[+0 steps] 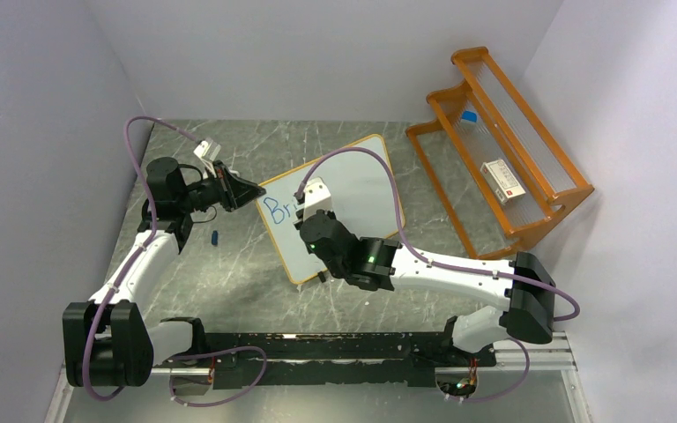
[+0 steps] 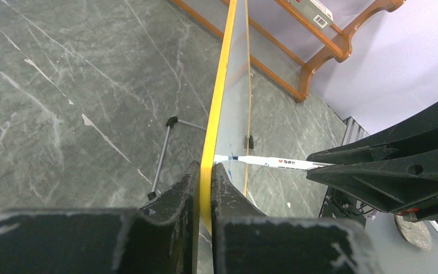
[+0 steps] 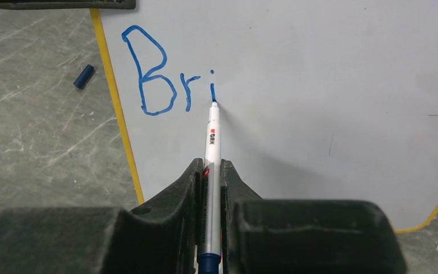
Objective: Write a sentence on the whiteboard
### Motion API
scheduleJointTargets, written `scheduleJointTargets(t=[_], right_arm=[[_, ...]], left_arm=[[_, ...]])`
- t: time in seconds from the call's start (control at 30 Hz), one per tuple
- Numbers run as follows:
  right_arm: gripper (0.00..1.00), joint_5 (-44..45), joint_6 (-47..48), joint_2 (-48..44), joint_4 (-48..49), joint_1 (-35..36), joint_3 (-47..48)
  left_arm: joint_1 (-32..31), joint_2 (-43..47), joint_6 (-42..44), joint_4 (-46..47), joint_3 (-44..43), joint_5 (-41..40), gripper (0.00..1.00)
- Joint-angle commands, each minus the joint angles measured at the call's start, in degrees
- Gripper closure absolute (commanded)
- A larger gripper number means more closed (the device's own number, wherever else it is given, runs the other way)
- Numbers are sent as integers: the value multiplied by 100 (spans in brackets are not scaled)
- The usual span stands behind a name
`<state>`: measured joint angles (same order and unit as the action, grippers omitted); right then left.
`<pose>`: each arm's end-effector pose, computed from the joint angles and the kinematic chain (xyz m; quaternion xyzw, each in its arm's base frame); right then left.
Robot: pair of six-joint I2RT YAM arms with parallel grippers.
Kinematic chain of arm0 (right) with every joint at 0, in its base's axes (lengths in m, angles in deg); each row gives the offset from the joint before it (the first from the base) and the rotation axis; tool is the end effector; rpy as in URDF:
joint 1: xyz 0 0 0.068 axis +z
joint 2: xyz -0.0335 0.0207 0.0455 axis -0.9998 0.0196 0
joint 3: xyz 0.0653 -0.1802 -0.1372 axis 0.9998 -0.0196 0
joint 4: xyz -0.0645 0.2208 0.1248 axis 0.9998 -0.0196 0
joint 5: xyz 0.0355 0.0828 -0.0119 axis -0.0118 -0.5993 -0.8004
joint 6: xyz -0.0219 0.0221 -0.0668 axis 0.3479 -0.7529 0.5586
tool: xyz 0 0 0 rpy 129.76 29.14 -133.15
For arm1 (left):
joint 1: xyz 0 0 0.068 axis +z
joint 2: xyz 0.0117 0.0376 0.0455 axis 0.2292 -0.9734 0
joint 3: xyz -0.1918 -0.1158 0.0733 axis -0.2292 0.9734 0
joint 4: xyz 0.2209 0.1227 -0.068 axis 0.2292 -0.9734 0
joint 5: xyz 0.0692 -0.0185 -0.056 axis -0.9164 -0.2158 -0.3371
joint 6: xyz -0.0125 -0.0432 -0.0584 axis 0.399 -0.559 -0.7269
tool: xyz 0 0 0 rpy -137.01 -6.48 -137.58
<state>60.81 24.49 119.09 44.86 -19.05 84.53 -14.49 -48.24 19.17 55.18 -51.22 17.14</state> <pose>0.1566 0.3125 0.2606 -0.2148 0.7912 0.1183 0.5602 0.2833 -0.0575 0.2435 0.1843 0.7238 -0.4632 0.4771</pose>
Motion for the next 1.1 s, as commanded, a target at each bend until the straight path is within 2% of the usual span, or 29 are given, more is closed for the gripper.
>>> scheduleJointTargets(t=[0.0, 0.73, 1.07], right_arm=[[100, -4, -132, -18, -244, -14, -2], [100, -54, -218, -73, -292, 9, -49], [100, -2, -59, -479, 58, -1, -192]], left_arm=[[-123, -138, 276, -554, 63, -63, 95], [-127, -144, 280, -549, 63, -66, 95], [-128, -142, 306, -597, 54, -84, 95]])
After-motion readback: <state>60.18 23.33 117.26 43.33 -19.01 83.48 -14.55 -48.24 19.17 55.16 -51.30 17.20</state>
